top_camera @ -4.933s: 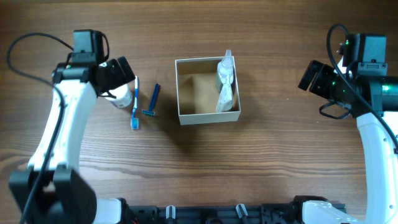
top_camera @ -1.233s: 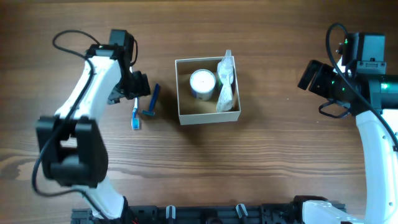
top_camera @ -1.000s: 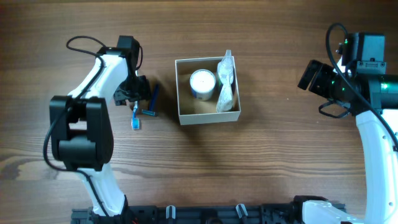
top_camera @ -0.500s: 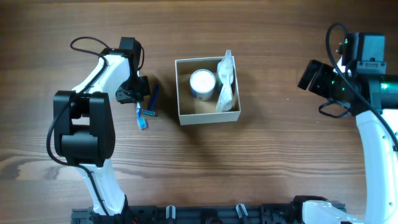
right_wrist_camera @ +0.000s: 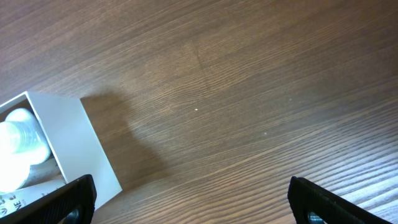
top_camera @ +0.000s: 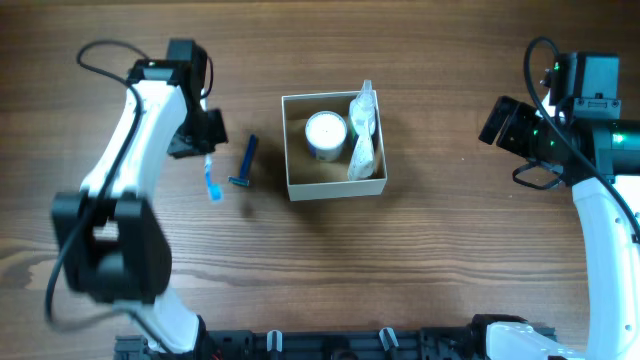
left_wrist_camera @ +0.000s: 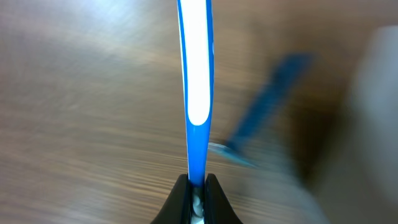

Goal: Pack container
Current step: 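Place the toothbrush into the box beside the tub, release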

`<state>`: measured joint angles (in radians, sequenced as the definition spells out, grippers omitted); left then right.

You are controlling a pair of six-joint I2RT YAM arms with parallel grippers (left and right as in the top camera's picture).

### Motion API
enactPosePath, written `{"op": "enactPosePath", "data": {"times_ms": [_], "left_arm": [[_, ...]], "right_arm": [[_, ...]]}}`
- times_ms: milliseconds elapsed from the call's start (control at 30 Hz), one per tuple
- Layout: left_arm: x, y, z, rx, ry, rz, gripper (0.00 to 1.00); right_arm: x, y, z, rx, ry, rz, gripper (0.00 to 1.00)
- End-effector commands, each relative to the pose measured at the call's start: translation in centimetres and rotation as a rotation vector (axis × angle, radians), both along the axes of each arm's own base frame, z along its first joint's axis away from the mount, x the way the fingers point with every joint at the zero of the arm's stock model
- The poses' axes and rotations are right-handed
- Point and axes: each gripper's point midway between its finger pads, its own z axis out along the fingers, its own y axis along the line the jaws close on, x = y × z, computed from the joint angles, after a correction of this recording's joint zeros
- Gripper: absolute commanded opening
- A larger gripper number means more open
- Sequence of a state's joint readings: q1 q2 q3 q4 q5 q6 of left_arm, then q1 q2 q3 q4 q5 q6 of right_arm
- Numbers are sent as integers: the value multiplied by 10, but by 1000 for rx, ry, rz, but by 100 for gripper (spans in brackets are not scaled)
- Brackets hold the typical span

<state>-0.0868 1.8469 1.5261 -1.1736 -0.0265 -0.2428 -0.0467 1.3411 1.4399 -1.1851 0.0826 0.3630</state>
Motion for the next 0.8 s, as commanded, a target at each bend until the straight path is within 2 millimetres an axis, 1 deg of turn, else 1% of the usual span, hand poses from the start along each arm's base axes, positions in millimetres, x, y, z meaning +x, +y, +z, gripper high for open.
{"op": "enactPosePath", "data": {"times_ms": [0, 67, 133, 200, 267, 300, 333, 467, 600, 667, 767], "left_arm": [[5, -79, 72, -217, -223, -124, 4], [7, -109, 86, -238, -297, -192, 4], [9, -133, 92, -246, -342, -250, 4], [13, -153, 90, -225, -377, -281, 4], [16, -168, 84, -190, -398, -304, 4], [18, -172, 80, -177, -403, -314, 4], [21, -179, 73, -151, -409, -327, 4], [30, -186, 46, -106, -383, -333, 4], [29, -177, 19, -74, -304, -304, 4], [28, -172, 14, -65, -281, -298, 4], [28, -164, 13, -46, -275, -283, 4]], "right_arm": [[2, 0, -3, 10, 6, -10, 100], [2, 0, -3, 10, 6, -10, 100], [2, 0, -3, 10, 7, -10, 100], [2, 0, -3, 10, 6, -10, 100], [2, 0, -3, 10, 6, -10, 100], [2, 0, -3, 10, 6, -10, 100], [2, 0, -3, 10, 6, -10, 100], [2, 0, -3, 10, 6, -10, 100], [2, 0, -3, 10, 7, -10, 100], [2, 0, -3, 10, 7, -10, 100], [2, 0, -3, 10, 6, -10, 100]]}}
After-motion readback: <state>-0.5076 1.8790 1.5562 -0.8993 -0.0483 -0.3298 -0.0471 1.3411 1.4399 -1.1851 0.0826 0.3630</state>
